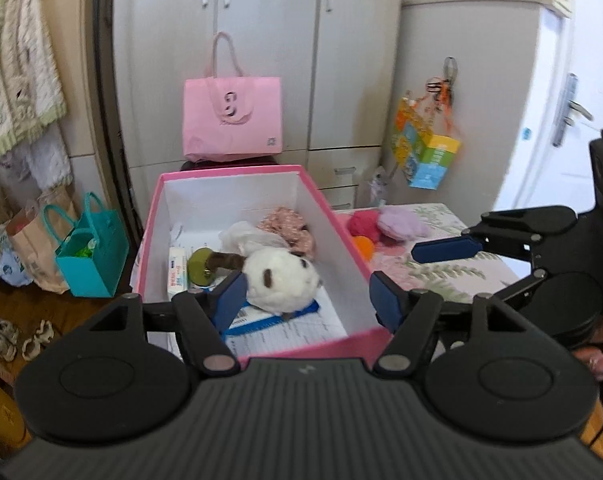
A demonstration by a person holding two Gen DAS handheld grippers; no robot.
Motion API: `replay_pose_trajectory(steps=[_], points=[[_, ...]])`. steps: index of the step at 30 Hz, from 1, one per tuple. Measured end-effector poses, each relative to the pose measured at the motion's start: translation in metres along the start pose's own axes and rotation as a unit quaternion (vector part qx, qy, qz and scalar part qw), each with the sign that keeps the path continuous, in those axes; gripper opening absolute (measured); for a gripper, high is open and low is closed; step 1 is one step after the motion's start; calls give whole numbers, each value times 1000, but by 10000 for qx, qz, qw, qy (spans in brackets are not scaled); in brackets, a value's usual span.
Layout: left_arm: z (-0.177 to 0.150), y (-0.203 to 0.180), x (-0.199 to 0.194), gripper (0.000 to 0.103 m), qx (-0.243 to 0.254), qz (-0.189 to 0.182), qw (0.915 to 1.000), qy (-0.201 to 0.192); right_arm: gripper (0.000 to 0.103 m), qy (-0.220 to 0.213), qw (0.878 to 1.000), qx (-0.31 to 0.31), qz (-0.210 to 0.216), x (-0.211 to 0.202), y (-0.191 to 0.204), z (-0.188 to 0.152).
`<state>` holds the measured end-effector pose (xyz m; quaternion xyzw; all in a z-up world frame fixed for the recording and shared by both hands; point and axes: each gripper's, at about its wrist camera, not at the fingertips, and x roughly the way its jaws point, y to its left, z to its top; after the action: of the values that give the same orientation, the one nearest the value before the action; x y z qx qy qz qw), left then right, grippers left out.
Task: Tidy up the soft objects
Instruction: 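Open both grippers to drop the panda plush into the box, then withdraw both grippers from the box toward the orange sponge and pink pompom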
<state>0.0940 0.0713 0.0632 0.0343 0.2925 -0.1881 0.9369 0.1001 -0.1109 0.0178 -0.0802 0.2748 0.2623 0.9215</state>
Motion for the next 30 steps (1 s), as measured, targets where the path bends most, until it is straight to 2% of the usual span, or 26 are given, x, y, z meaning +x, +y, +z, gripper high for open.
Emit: replay_pose_trajectory(steps=[8, 14, 24, 30], points=[[-6, -28, -37, 71, 342, -224, 9992, -20, 73, -65, 9997, -185, -135, -48, 16, -13], [-17, -45, -50, 73, 466, -339, 9983, 41, 73, -42, 9988, -336, -356, -78, 24, -35], [-37, -81, -45, 73, 765, -793, 9928, 461, 74, -8, 9992, -35, -391, -115, 11, -76], [-48, -102, -30, 73, 787, -1047, 9893, 649, 74, -57, 9986, 353, -386, -127, -14, -101]])
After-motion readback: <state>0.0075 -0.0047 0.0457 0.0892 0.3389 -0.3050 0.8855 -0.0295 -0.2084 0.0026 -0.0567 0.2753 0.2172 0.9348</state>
